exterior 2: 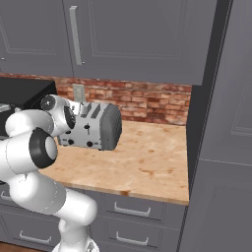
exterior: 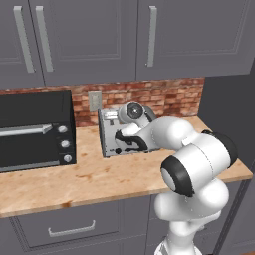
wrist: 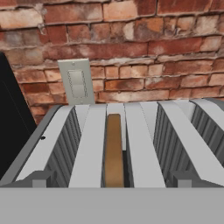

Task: Start the toaster. Once the lever pops up, take the bread to the plate on the dining counter.

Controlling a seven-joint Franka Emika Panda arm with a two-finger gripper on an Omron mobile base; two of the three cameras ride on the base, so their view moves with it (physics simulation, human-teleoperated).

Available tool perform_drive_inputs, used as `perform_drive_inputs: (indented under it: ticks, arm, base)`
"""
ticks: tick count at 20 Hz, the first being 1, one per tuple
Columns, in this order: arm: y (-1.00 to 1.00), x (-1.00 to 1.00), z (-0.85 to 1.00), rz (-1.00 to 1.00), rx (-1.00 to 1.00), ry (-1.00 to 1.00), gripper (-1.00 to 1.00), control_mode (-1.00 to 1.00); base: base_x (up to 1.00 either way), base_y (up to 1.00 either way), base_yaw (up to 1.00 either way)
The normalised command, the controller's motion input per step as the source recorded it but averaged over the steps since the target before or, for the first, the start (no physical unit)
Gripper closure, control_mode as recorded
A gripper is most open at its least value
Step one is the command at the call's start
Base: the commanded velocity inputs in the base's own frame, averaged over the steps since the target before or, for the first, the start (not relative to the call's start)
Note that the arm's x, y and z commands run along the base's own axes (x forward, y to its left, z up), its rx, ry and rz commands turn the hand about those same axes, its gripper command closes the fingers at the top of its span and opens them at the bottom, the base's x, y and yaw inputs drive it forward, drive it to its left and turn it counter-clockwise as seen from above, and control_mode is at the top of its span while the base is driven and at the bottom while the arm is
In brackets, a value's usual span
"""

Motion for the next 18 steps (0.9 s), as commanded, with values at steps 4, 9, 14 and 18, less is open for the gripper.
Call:
perform_drive_inputs:
  ticks: [4,9,14,18]
  arm:
    - [0.0,0.0,0.0,0.0,0.0,0.0,-1.0,-1.0]
    - [0.0,0.0,0.0,0.0,0.0,0.0,-1.0,-1.0]
    - [0.0,0.0,0.0,0.0,0.0,0.0,-1.0,-1.0]
    - [0.0,0.0,0.0,0.0,0.0,0.0,-1.0,-1.0]
  base:
    - [0.0,0.0,0.0]
    - [0.0,0.0,0.0]
    - [0.0,0.0,0.0]
    - [0.0,0.0,0.0]
